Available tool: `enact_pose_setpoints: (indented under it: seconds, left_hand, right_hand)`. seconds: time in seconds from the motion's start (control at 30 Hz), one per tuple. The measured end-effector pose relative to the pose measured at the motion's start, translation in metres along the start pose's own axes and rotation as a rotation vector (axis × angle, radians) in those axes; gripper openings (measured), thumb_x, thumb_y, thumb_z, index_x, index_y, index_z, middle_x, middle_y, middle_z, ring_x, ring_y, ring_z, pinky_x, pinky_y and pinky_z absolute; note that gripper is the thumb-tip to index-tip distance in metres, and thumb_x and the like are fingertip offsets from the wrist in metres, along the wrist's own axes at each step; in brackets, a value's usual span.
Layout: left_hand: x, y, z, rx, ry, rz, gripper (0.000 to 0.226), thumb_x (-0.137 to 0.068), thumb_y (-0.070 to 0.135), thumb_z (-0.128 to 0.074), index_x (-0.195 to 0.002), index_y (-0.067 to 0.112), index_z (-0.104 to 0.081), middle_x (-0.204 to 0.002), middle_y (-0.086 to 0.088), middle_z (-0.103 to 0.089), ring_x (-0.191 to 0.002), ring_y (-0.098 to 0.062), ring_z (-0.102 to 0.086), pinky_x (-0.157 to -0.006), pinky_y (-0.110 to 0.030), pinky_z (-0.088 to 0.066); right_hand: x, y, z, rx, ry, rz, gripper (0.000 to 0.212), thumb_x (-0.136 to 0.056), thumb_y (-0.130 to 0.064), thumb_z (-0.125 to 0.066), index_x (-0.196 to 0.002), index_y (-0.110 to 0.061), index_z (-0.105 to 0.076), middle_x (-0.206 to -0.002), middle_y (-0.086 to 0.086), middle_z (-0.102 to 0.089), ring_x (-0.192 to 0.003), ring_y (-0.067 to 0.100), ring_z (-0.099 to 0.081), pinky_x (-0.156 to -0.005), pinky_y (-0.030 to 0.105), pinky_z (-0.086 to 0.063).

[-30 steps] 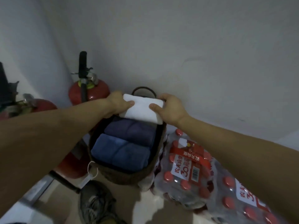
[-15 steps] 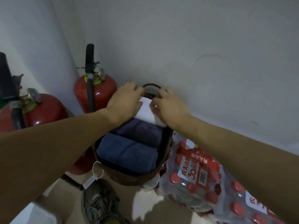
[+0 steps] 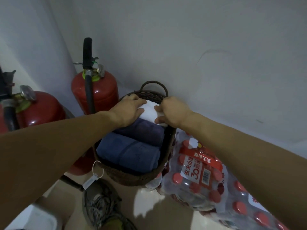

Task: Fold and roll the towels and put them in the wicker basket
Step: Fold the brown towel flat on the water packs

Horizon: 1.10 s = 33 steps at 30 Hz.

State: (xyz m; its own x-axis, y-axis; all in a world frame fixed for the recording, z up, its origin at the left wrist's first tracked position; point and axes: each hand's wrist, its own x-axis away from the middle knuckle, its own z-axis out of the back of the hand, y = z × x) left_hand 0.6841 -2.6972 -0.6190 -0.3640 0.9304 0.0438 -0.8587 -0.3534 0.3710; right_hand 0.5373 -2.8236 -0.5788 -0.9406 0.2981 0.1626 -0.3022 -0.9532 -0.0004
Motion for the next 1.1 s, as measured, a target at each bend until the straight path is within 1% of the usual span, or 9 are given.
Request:
enact_pose_setpoints:
  seconds: [0.2,0.3,0.37,0.47,0.6,0.7,0.87,1.0,1.1]
  left_hand:
    - [-0.001,0.001,0.001,0.047,-0.04,0.044,0.046,-0.1,0.028,-0.047,-0.145,0.02,-0.043,-0.145,-0.011,-0.037,-0.134,-0.029,-0.033,-0.114,-0.036,-0.025]
    - [0.001,0.006,0.009,0.082,-0.039,0.038,0.044,-0.099,0.026,-0.051,-0.142,0.017,-0.047,-0.145,-0.01,-0.041,-0.133,-0.027,-0.038,-0.113,-0.033,-0.027]
    - [0.004,0.011,0.018,0.103,-0.024,0.055,0.043,-0.096,0.023,-0.056,-0.138,0.014,-0.051,-0.143,-0.01,-0.046,-0.129,-0.026,-0.043,-0.107,-0.026,-0.029]
    - [0.005,0.021,0.036,0.097,-0.013,0.065,0.04,-0.09,0.02,-0.064,-0.129,0.012,-0.058,-0.133,-0.01,-0.056,-0.119,-0.025,-0.053,-0.099,-0.024,-0.036]
    - [0.003,0.057,0.063,0.039,0.026,-0.01,0.032,-0.088,0.017,-0.065,-0.119,0.009,-0.062,-0.12,-0.011,-0.062,-0.111,-0.028,-0.058,-0.094,-0.028,-0.042]
    - [0.002,0.112,0.073,0.022,0.093,-0.121,0.02,-0.09,0.016,-0.061,-0.109,0.009,-0.066,-0.109,-0.011,-0.065,-0.096,-0.025,-0.06,-0.081,-0.023,-0.039]
    - [0.004,0.251,0.042,0.027,-0.173,-0.337,0.014,-0.09,0.024,-0.061,-0.098,0.015,-0.068,-0.097,0.0,-0.069,-0.082,-0.015,-0.06,-0.074,-0.021,-0.043]
    - [0.01,0.363,-0.029,0.092,-0.29,-0.458,0.015,-0.09,0.024,-0.06,-0.095,0.013,-0.069,-0.095,-0.002,-0.071,-0.086,-0.019,-0.064,-0.076,-0.025,-0.05]
    - [0.017,0.429,-0.104,0.127,-0.321,-0.471,0.02,-0.09,0.026,-0.06,-0.102,0.012,-0.066,-0.104,-0.006,-0.067,-0.096,-0.025,-0.062,-0.082,-0.028,-0.049]
  right_hand:
    - [-0.005,0.001,-0.004,-0.016,0.001,0.002,0.042,-0.089,-0.044,-0.065,-0.109,-0.007,-0.068,-0.11,0.015,-0.063,-0.098,0.028,-0.059,-0.072,0.029,-0.037]
    - [0.004,0.004,-0.001,-0.107,0.004,-0.026,0.043,-0.09,-0.042,-0.065,-0.112,-0.005,-0.067,-0.113,0.016,-0.064,-0.101,0.03,-0.059,-0.08,0.032,-0.044]
    - [0.016,0.008,0.007,-0.206,0.061,-0.045,0.043,-0.088,-0.041,-0.068,-0.115,-0.007,-0.068,-0.114,0.014,-0.064,-0.103,0.03,-0.059,-0.086,0.032,-0.045]
    - [0.051,0.02,0.021,-0.318,0.245,-0.062,0.034,-0.087,-0.03,-0.071,-0.115,-0.012,-0.068,-0.112,0.01,-0.062,-0.101,0.026,-0.06,-0.089,0.035,-0.046]
    - [0.125,0.051,0.041,-0.374,0.31,-0.082,0.021,-0.089,-0.019,-0.066,-0.109,-0.016,-0.069,-0.104,0.002,-0.063,-0.086,0.013,-0.064,-0.082,0.03,-0.053]
    - [0.194,0.085,0.053,-0.358,0.201,-0.139,0.019,-0.09,-0.024,-0.065,-0.109,-0.02,-0.068,-0.1,-0.006,-0.065,-0.08,0.006,-0.065,-0.077,0.025,-0.055]
    - [0.32,0.147,0.047,-0.337,-0.013,-0.352,0.024,-0.089,-0.026,-0.067,-0.113,-0.023,-0.067,-0.094,-0.012,-0.067,-0.081,0.01,-0.067,-0.073,0.015,-0.049]
    - [0.409,0.201,0.014,-0.336,-0.012,-0.566,0.027,-0.088,-0.03,-0.067,-0.114,-0.023,-0.066,-0.104,-0.006,-0.069,-0.092,0.015,-0.065,-0.084,0.024,-0.048]
    - [0.463,0.235,-0.019,-0.465,0.012,-0.782,0.019,-0.087,-0.026,-0.07,-0.106,-0.023,-0.066,-0.101,-0.001,-0.072,-0.089,0.018,-0.066,-0.087,0.033,-0.053]
